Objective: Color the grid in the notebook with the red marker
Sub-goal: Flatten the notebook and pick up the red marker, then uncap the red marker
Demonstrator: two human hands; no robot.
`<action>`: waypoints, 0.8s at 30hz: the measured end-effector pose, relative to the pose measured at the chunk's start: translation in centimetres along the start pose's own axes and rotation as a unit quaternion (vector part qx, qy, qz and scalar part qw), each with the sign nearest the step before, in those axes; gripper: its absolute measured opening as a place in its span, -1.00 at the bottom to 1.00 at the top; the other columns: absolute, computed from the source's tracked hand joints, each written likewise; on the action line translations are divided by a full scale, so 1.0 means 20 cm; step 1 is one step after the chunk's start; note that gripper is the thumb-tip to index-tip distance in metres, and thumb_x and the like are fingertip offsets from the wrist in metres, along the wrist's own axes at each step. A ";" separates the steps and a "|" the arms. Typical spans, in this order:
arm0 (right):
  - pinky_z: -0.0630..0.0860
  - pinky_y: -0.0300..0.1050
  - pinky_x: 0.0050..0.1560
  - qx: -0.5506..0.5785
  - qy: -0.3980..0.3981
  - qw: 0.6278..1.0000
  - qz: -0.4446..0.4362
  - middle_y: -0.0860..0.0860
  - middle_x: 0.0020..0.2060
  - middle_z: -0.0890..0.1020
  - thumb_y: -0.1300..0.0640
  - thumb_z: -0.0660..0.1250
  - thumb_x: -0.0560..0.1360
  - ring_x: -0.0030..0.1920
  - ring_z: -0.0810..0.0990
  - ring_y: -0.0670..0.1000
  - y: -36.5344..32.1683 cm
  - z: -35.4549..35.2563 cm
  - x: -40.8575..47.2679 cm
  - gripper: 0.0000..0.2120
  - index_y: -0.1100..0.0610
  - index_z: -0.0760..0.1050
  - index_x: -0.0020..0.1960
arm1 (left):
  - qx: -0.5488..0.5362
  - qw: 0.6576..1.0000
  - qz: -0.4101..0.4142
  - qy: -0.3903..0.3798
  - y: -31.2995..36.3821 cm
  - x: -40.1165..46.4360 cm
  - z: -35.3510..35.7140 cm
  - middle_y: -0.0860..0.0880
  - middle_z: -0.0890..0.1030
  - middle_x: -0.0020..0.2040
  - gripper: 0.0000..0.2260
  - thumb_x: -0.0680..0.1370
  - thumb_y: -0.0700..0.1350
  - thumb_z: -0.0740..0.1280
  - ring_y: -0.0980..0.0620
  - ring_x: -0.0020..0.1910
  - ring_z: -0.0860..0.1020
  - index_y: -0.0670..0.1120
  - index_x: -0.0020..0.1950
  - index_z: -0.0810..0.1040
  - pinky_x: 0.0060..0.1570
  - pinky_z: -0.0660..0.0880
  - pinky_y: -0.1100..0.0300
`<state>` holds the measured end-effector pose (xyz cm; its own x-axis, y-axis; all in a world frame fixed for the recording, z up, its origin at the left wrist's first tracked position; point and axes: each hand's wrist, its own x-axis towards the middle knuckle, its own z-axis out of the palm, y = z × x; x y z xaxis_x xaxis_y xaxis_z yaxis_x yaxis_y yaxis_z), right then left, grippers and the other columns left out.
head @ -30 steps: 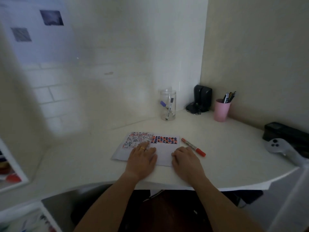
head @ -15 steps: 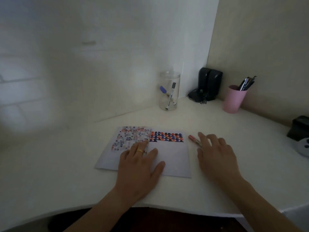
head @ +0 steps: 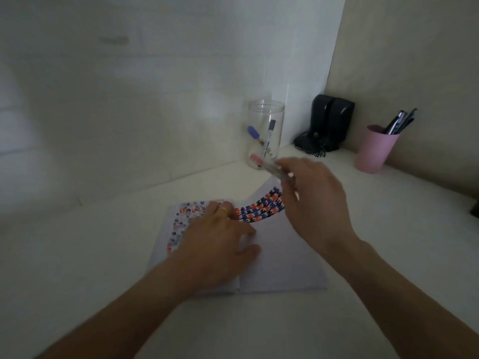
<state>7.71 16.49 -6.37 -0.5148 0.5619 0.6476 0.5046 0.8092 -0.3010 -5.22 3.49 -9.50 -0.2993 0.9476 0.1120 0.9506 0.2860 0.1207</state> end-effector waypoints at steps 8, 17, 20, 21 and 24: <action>0.62 -0.27 -0.06 0.321 -0.061 0.936 0.134 -0.11 -0.03 0.66 0.25 0.41 0.53 -0.08 0.66 -0.10 0.00 0.02 0.16 -0.61 0.07 0.55 0.34 | -0.001 0.997 -0.004 -0.082 -0.13 0.16 0.05 0.03 0.10 0.67 -0.25 0.33 0.61 0.16 -0.07 0.62 0.10 0.44 0.49 0.17 0.54 0.04 -0.18; 0.67 -0.14 -0.15 0.565 -0.158 0.741 0.328 0.17 -0.23 0.71 0.22 0.48 0.47 -0.24 0.70 0.04 0.14 0.29 -0.03 -0.77 0.35 0.65 0.05 | -0.057 0.992 -0.018 0.110 -0.15 0.17 0.13 0.12 0.53 0.18 -0.32 0.30 0.63 0.16 0.05 0.20 0.44 0.23 0.21 0.54 0.23 0.38 0.02; 0.49 -0.17 -0.33 0.566 -0.163 0.748 0.307 0.16 -0.29 0.70 0.23 0.48 0.47 -0.31 0.62 0.04 0.13 0.29 -0.04 -0.79 0.37 0.63 0.02 | -0.103 0.969 0.053 0.219 -0.18 0.18 0.14 0.13 0.64 -0.02 -0.60 0.47 0.38 0.29 0.08 -0.01 0.57 0.12 0.04 0.65 0.07 0.46 0.08; 0.42 -0.14 -0.34 0.570 -0.167 0.747 0.299 0.15 -0.31 0.68 0.24 0.47 0.47 -0.33 0.59 0.04 0.13 0.30 -0.05 -0.82 0.35 0.63 0.00 | -0.101 0.964 0.076 0.234 -0.19 0.18 0.14 0.13 0.65 -0.07 -0.68 0.51 0.30 0.30 0.09 -0.08 0.59 0.10 0.01 0.65 0.03 0.46 0.11; 0.38 -0.06 -0.31 0.595 -0.165 0.733 0.286 0.15 -0.34 0.64 0.29 0.46 0.45 -0.34 0.52 0.08 0.12 0.29 -0.05 -0.94 0.23 0.64 -0.08 | -0.080 0.958 0.111 0.250 -0.19 0.19 0.13 0.14 0.64 -0.11 -0.77 0.57 0.18 0.31 0.16 -0.17 0.52 0.07 0.03 0.62 -0.08 0.33 0.28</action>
<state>5.40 18.98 -11.82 -0.6936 0.7197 0.0321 -0.1576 -0.1080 -0.9816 -9.81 6.44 -12.11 -0.1310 0.7839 0.6070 0.9827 0.0218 0.1840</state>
